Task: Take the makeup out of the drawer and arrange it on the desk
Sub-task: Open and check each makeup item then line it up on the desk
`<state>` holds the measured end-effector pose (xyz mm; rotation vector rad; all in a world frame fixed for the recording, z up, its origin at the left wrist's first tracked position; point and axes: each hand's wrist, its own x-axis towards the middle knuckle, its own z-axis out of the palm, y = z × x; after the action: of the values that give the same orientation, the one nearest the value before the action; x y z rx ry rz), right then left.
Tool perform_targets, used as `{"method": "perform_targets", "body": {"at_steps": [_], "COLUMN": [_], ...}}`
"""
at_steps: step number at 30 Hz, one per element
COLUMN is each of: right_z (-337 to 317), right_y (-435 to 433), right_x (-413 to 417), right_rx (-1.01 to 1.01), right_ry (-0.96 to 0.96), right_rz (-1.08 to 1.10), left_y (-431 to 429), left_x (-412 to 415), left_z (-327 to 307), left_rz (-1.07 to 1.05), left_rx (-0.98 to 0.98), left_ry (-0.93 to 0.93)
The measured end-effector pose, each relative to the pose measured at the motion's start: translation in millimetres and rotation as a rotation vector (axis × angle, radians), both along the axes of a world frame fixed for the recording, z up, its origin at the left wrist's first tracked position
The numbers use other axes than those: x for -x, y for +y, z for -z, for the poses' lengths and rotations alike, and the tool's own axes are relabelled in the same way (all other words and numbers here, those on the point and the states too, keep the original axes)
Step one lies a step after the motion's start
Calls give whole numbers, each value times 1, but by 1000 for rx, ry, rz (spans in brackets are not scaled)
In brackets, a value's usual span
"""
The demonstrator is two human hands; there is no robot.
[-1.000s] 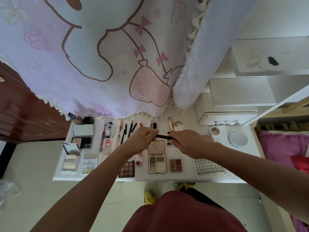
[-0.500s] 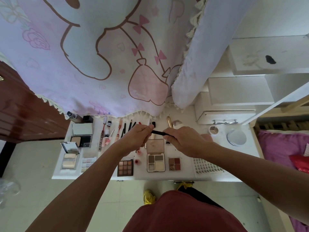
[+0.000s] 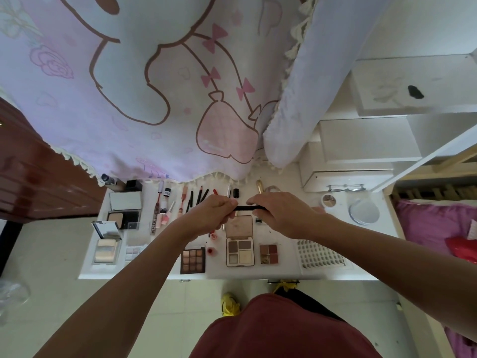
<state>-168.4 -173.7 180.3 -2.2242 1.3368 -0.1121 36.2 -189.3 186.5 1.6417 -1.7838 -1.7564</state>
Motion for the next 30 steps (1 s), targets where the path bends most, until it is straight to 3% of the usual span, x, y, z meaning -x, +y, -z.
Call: {"method": "perform_targets", "body": {"at_steps": [7,15,20,25,30], "right_z": [1,4,12,6,10], "right_y": [-3,-7,-10,-15,-20], "right_x": [-9,-2,4,16,28], "right_rx": [-30,67,-77,-316,-339], "right_ry": [33,53,2,-252,-223], "right_rz": [-14,-13,61,167,166], "left_y": [0,-3,-7,-6,-4], "left_x": [2,2,-3,-10,-9], "left_z": [5,2,4,8,18], "left_rz": [-8,0,-22,-88,-147], "left_rx": [0,5,16,-10,-38], "left_ry": [-5,56,56,57,90]}}
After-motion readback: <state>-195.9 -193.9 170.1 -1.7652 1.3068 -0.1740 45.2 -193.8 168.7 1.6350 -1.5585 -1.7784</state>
